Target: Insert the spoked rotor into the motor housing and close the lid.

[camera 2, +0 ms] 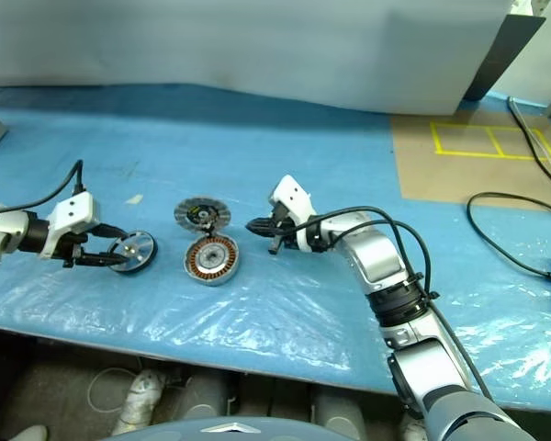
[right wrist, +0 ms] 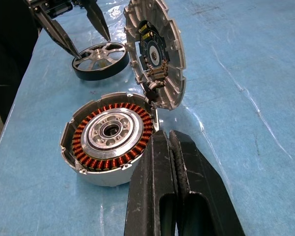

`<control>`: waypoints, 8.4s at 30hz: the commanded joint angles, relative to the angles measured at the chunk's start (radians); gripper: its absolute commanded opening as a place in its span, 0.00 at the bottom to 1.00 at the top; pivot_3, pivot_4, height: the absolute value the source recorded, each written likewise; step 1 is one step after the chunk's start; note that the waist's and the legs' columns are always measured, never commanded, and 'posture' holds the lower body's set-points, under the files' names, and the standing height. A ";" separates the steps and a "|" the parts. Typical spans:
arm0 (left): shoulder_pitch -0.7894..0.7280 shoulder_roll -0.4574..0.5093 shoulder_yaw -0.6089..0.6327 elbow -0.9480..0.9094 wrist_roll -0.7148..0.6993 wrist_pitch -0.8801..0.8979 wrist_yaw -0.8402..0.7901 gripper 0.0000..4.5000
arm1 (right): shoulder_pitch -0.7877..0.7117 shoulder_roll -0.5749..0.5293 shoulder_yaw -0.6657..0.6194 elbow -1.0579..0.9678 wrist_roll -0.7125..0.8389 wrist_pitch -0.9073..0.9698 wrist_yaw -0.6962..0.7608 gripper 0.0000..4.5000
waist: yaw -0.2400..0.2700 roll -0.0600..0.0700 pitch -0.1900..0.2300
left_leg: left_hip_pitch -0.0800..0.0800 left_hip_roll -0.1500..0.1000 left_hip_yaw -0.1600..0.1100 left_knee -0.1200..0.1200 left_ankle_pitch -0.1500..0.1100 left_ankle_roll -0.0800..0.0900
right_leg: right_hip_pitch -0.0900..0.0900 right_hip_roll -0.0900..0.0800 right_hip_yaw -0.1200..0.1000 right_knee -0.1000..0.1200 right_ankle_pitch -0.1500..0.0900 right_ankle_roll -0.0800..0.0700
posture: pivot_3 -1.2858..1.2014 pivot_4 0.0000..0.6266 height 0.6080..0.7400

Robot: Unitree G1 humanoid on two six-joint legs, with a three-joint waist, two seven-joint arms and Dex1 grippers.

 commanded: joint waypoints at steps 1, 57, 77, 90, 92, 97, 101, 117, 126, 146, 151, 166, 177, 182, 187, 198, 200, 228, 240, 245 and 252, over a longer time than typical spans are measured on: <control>0.009 -0.006 -0.016 -0.019 0.028 -0.021 0.004 0.66 | 0.002 0.002 0.001 -0.014 0.005 -0.017 -0.005 0.00 | 0.000 0.000 0.000 | 0.000 0.000 0.000 0.000 0.000 0.000 | 0.000 0.000 0.000 0.000 0.000 0.000 | 0.52 0.24 1.00; 0.147 -0.144 0.184 -0.499 -0.313 0.209 0.141 0.22 | 0.074 -0.105 -0.135 -0.065 0.088 0.026 -0.033 0.00 | 0.016 0.003 -0.001 | 0.001 0.000 0.003 0.000 0.000 0.000 | -0.001 0.000 0.003 0.000 0.000 0.000 | 0.52 0.24 1.00; 0.089 -0.248 0.022 -0.442 -0.220 0.169 0.115 0.22 | 0.089 -0.110 -0.126 -0.057 0.066 0.013 -0.086 0.00 | 0.014 0.003 -0.001 | 0.000 0.000 0.002 0.000 0.000 0.000 | -0.001 0.000 0.003 0.000 0.000 0.000 | 0.52 0.24 1.00; 0.052 -0.214 -0.043 -0.393 -0.119 0.103 0.074 0.44 | 0.088 -0.096 -0.130 -0.042 0.059 0.009 -0.120 0.00 | 0.012 0.003 -0.001 | 0.001 0.000 0.002 0.000 0.000 0.000 | 0.000 0.000 0.003 0.000 0.000 0.000 | 0.52 0.24 1.00; 0.050 -0.219 -0.042 -0.396 -0.103 0.083 0.093 0.58 | 0.088 -0.094 -0.129 -0.041 0.057 0.008 -0.123 0.00 | 0.013 0.003 -0.001 | 0.001 0.000 0.002 0.000 0.000 0.000 | -0.001 0.000 0.003 0.000 0.000 0.000 | 0.52 0.24 1.00; 0.031 -0.229 -0.015 -0.434 -0.136 0.136 0.116 0.73 | 0.094 -0.093 -0.128 -0.036 0.057 0.007 -0.126 0.00 | 0.012 0.003 -0.001 | 0.000 0.000 0.002 0.000 0.000 0.000 | -0.001 0.000 0.002 0.000 0.000 0.000 | 0.52 0.24 1.00; 0.028 -0.235 0.041 -0.464 -0.215 0.197 0.125 0.73 | 0.100 -0.091 -0.129 -0.051 0.069 0.011 -0.121 0.00 | 0.012 0.003 -0.001 | 0.000 0.000 0.002 0.000 0.000 0.000 | -0.001 0.000 0.002 0.000 0.000 0.000 | 0.52 0.24 1.00; 0.090 -0.169 0.219 -0.325 -0.303 0.324 0.184 0.73 | -0.035 0.074 0.065 0.058 0.105 0.002 0.055 0.00 | -0.004 0.003 -0.001 | 0.000 0.000 0.001 0.000 0.000 0.000 | -0.001 0.000 0.002 0.000 0.000 0.000 | 0.52 0.24 1.00; 0.064 -0.214 0.252 -0.266 -0.309 0.322 0.257 0.73 | -0.100 0.179 0.115 0.212 0.051 -0.063 0.063 0.00 | -0.001 0.002 -0.001 | -0.002 0.000 0.000 0.000 0.000 0.000 | -0.001 0.000 -0.001 0.000 0.000 0.000 | 0.52 0.24 1.00; -0.312 -0.461 0.155 0.194 -0.208 0.215 0.282 0.73 | -0.026 0.044 -0.057 -0.018 0.180 0.118 0.115 0.00 | 0.017 0.000 0.000 | -0.005 0.000 -0.002 0.001 0.000 0.000 | 0.000 0.000 -0.004 -0.001 0.001 0.002 | 0.52 0.24 1.00; -0.357 -0.497 0.147 0.238 -0.204 0.212 0.248 0.73 | 0.054 -0.043 -0.127 -0.170 0.227 0.206 0.063 0.00 | 0.028 0.000 0.000 | -0.005 0.000 -0.002 0.000 0.000 0.000 | 0.000 -0.001 -0.006 -0.001 0.001 0.002 | 0.52 0.24 1.00; -0.380 -0.513 0.083 0.212 -0.176 0.194 0.041 0.00 | 0.180 -0.145 -0.173 -0.268 0.226 0.248 -0.084 0.00 | 0.029 0.000 0.000 | -0.006 -0.001 -0.002 0.000 0.000 0.000 | 0.000 -0.002 -0.006 -0.002 0.000 0.000 | 0.52 0.24 1.00; -0.252 -0.499 -0.049 -0.073 -0.168 0.190 -0.102 0.00 | 0.154 -0.150 -0.177 -0.270 0.258 0.257 -0.091 0.00 | 0.025 0.000 0.001 | -0.006 0.000 -0.003 -0.001 0.000 0.000 | 0.000 -0.002 -0.006 -0.003 0.000 0.000 | 0.52 0.24 1.00; -0.206 -0.466 -0.089 -0.096 -0.134 0.146 -0.127 0.00 | 0.151 -0.147 -0.177 -0.264 0.254 0.256 -0.101 0.00 | 0.025 0.000 0.001 | -0.006 0.000 -0.003 -0.001 0.000 0.000 | 0.000 -0.001 -0.007 -0.002 0.000 0.000 | 0.52 0.24 1.00; -0.196 -0.443 -0.106 -0.054 -0.101 0.105 -0.130 0.00 | 0.155 -0.145 -0.171 -0.255 0.245 0.247 -0.114 0.00 | 0.025 0.000 0.001 | -0.005 0.000 -0.003 -0.001 0.000 0.000 | 0.000 -0.002 -0.006 -0.002 0.000 0.000 | 0.52 0.24 1.00; -0.066 -0.389 -0.146 -0.186 -0.085 0.104 -0.148 0.00 | 0.145 -0.120 -0.130 -0.227 0.218 0.200 -0.130 0.00 | 0.024 0.001 0.001 | -0.004 0.000 -0.002 -0.002 0.000 0.000 | 0.000 -0.002 -0.006 -0.002 0.000 0.000 | 0.52 0.24 1.00; -0.084 -0.396 -0.124 -0.173 -0.093 0.110 -0.116 0.00 | 0.147 -0.119 -0.119 -0.242 0.223 0.184 -0.110 0.00 | 0.023 0.001 0.001 | -0.003 0.000 -0.002 -0.001 0.000 0.000 | 0.001 -0.002 -0.006 -0.002 0.000 0.000 | 0.52 0.24 1.00; 0.360 -0.205 0.334 -0.710 -0.465 0.501 0.208 0.00 | -0.134 0.064 0.178 0.221 0.000 -0.177 0.147 1.00 | -0.003 0.001 0.002 | -0.006 0.000 -0.003 0.001 -0.002 -0.003 | -0.001 -0.001 -0.009 -0.001 -0.002 -0.002 | 0.52 0.24 1.00; 0.385 -0.225 0.343 -0.774 -0.525 0.534 0.318 0.00 | -0.141 0.121 0.234 0.364 -0.167 -0.354 0.147 1.00 | -0.008 0.000 0.002 | -0.002 0.000 -0.002 0.001 -0.002 -0.003 | 0.002 0.000 -0.007 0.000 -0.002 -0.002 | 0.52 0.24 1.00; 0.368 -0.226 0.338 -0.745 -0.520 0.529 0.334 0.00 | -0.150 0.167 0.186 0.345 -0.127 -0.323 0.154 0.72 | -0.009 0.000 0.002 | 0.000 0.000 -0.002 0.001 -0.002 -0.002 | 0.003 0.000 -0.007 0.000 -0.002 -0.002 | 0.52 0.24 1.00; 0.353 -0.235 0.321 -0.737 -0.519 0.526 0.339 0.00 | -0.182 0.200 0.160 0.315 -0.145 -0.261 0.110 0.66 | -0.010 0.001 0.002 | 0.000 0.000 -0.002 0.001 -0.002 -0.003 | 0.003 0.001 -0.007 0.000 -0.002 -0.002 | 0.52 0.24 1.00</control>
